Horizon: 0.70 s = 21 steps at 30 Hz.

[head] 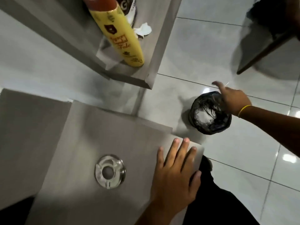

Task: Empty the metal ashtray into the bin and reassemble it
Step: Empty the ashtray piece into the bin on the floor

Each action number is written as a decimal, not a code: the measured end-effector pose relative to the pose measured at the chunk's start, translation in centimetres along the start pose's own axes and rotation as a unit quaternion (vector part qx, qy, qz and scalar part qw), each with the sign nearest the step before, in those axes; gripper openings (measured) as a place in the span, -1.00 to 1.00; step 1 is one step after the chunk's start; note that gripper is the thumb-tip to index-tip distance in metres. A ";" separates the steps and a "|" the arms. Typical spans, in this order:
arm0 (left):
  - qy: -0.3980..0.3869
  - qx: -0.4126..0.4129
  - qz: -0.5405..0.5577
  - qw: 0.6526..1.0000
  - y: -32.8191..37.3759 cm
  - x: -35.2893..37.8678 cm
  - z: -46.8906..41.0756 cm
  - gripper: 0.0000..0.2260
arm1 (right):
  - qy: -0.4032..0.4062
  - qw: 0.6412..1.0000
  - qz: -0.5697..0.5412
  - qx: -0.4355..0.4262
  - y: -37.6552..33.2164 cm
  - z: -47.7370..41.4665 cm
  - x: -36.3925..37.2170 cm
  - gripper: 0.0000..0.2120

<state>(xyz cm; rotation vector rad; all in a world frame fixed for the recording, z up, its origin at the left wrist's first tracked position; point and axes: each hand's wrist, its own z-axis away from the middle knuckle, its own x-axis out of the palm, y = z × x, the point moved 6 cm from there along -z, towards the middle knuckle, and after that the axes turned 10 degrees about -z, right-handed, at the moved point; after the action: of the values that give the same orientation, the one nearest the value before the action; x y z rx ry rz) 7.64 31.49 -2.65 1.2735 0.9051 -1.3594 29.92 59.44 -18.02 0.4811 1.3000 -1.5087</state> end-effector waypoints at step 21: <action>0.069 0.002 -0.093 0.993 0.5 -0.1 0.0 -0.36 | -0.210 0.866 0.426 -0.160 2.3 -3.8 15.6 -0.49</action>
<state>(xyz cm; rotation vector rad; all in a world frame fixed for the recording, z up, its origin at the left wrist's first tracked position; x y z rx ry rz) 8.14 31.45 -2.49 1.3249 1.1419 -1.4296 24.86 56.33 -33.09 0.3968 0.7875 -0.5843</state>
